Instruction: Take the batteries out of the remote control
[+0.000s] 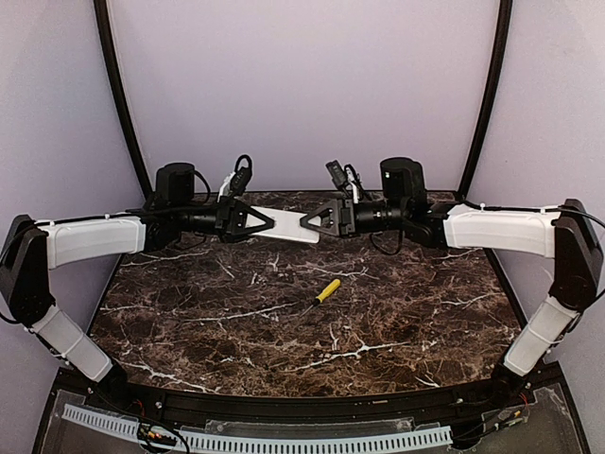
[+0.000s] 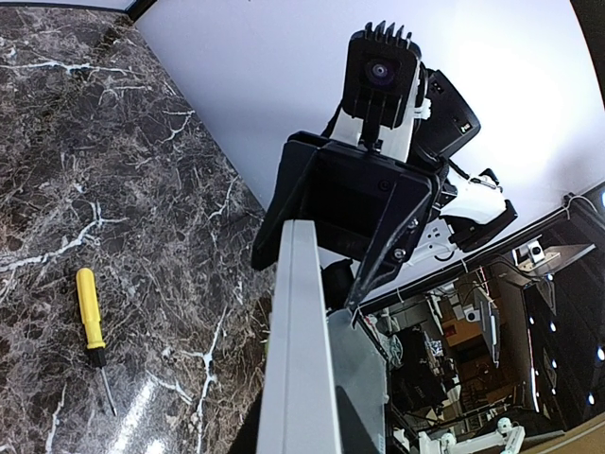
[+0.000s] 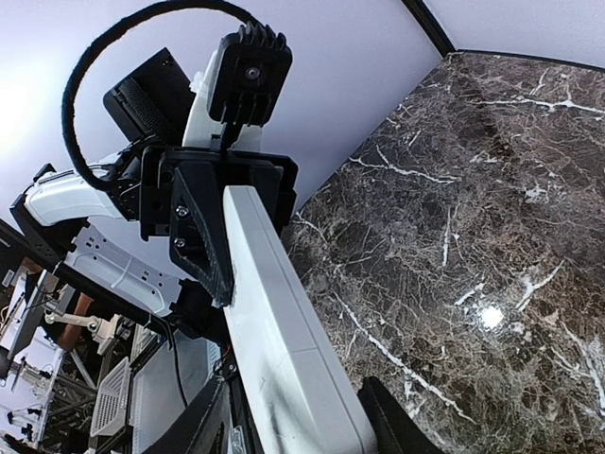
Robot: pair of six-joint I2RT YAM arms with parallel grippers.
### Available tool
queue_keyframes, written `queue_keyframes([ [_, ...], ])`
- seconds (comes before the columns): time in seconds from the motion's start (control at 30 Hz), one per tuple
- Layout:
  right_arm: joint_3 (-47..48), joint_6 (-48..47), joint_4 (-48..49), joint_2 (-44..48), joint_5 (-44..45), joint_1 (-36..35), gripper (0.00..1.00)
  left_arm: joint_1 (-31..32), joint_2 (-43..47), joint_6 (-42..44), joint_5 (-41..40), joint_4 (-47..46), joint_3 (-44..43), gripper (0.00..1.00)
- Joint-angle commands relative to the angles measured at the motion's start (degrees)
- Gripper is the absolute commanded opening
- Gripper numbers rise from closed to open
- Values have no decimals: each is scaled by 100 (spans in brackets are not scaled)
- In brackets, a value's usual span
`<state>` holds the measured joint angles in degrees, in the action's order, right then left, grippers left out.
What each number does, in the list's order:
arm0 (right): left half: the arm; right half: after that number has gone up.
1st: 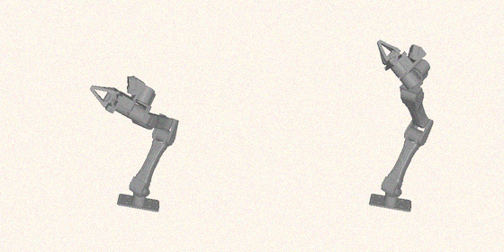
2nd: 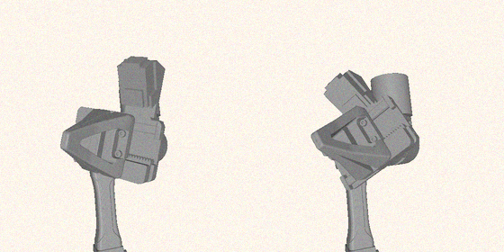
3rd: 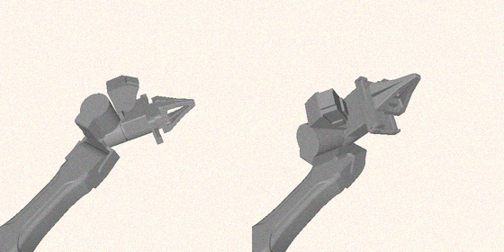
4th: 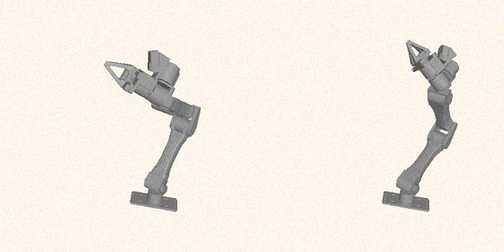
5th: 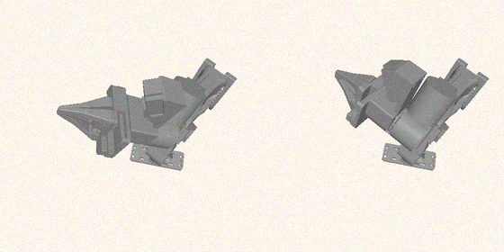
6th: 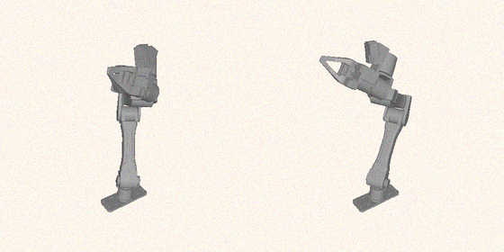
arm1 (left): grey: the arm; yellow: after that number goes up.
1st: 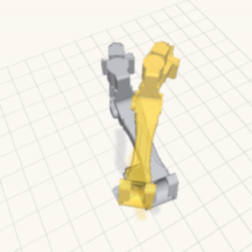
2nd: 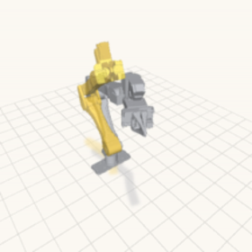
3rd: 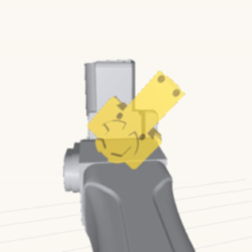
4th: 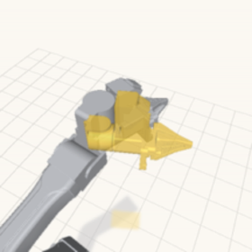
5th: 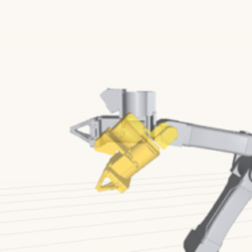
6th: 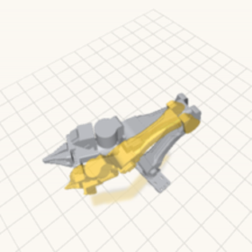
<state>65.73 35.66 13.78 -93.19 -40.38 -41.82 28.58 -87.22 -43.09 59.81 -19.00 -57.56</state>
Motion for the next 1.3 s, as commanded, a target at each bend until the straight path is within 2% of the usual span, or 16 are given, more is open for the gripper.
queue_keyframes([
  [0.0, 77, -3, 213, -112, -93, -89, 45, 39, 127, 96, 60, -113, 68, 0],
  [0.13, 64, 2, 242, -136, -110, -89, 44, 39, 114, 81, 46, -114, 62, 0],
  [1.1, -109, 132, 499, -212, -128, -106, 15, 34, 32, 100, -26, -67, 70, 0],
  [1.27, -109, 125, 556, -244, -290, -126, 4, 34, 14, -113, 71, -354, 110, 0],
])
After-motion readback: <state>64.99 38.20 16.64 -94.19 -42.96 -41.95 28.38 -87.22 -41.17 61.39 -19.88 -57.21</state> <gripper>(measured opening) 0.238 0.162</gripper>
